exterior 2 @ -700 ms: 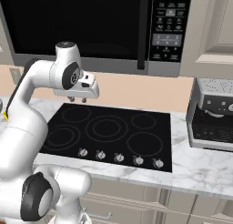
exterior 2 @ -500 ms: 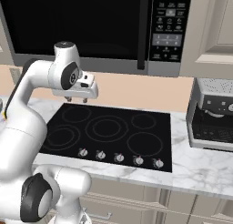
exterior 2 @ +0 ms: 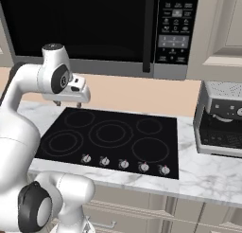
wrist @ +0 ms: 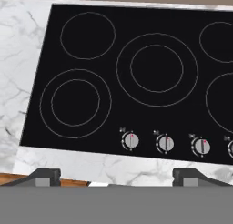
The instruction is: Pick the cup and bowl from the counter and place them on the counter next to the sink.
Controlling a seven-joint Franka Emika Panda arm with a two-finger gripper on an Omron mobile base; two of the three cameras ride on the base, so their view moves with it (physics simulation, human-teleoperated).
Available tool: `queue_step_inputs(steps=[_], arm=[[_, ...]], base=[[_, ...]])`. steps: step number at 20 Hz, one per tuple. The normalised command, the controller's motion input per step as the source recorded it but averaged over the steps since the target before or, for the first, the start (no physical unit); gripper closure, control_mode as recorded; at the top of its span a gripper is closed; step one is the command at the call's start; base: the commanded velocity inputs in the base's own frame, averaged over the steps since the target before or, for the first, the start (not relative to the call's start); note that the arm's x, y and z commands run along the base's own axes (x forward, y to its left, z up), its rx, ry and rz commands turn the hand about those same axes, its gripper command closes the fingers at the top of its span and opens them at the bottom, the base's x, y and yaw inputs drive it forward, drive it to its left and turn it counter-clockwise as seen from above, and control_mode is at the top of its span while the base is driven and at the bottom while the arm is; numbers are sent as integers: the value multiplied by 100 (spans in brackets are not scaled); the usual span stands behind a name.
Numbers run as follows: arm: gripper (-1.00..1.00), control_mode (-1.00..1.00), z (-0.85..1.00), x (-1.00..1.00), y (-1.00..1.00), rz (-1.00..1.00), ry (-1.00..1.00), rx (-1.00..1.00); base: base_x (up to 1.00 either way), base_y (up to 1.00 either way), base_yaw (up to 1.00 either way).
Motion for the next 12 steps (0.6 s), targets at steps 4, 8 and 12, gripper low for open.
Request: queue_step_inputs(steps=[4,8,12], arm=[[-100,-100,0,-20,60,3,0,0],[-100,-100,-1,-18,59,2,0,0],[-100,-100,-13,-26,67,3,3,0]], base=[[0,0,0],[0,0,0],[0,0,0]])
